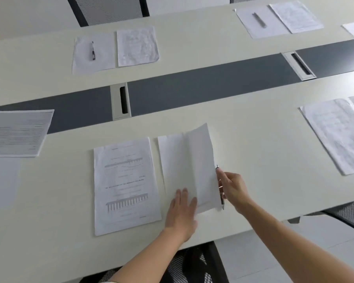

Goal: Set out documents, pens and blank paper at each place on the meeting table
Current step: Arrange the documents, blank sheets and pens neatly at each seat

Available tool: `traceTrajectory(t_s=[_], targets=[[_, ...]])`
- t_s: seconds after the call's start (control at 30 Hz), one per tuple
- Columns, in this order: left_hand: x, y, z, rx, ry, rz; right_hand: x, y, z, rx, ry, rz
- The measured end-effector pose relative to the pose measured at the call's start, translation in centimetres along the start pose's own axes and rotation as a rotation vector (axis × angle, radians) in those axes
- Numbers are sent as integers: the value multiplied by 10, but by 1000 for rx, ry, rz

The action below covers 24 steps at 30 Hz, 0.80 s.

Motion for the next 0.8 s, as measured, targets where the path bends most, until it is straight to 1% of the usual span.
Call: traceTrajectory(t_s=[0.03, 0.07, 0.1, 0.13, 0.17, 0.23, 0.37, 0.43, 0.5, 0.57, 0.6, 0.67, 0.73, 0.8], targets=[[-3, -2, -2, 5, -5, 0, 3, -3, 2, 11, 34, 25], [-4, -2, -2, 4, -2, 15, 9, -10, 5, 33, 131, 108], [-4, -1, -2, 0, 2, 35, 16, -16, 8, 51, 279, 199], [-4, 0, -3, -5, 5, 51, 19, -21, 12, 58, 407, 235], [-4, 2, -4, -9, 6, 64, 21, -26, 14, 60, 492, 233], [-2, 5, -9, -8, 15, 89, 21, -33, 16, 58, 558, 210], [2, 6, -15, -6, 18, 121, 14, -40, -1, 104, 722, 219], [4, 6, -17, 9, 14, 136, 18, -47, -10, 102, 711, 223], [6, 7, -20, 24, 2, 150, 36, -51, -26, 85, 579, 282], [8, 12, -24, 30, -17, 191, 50, -49, -50, 136, 430, 341], [9, 15, -28, 36, -34, 217, 49, -45, -64, 177, 374, 335], [8, 21, -35, 43, -58, 258, 25, -32, -89, 253, 334, 248], [4, 25, -39, 47, -64, 257, -15, -23, -100, 292, 392, 126], [0, 25, -40, 52, -63, 254, -54, -23, -98, 296, 460, 44]])
Point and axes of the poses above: each hand's wrist, its own y-axis away from the middle knuckle, its own x-axis out of the back of the hand, z = x × y, the point moved 6 cm from there along -y, towards the middle knuckle, and after that the axes turned 15 degrees about -x, right-handed, at the moved point
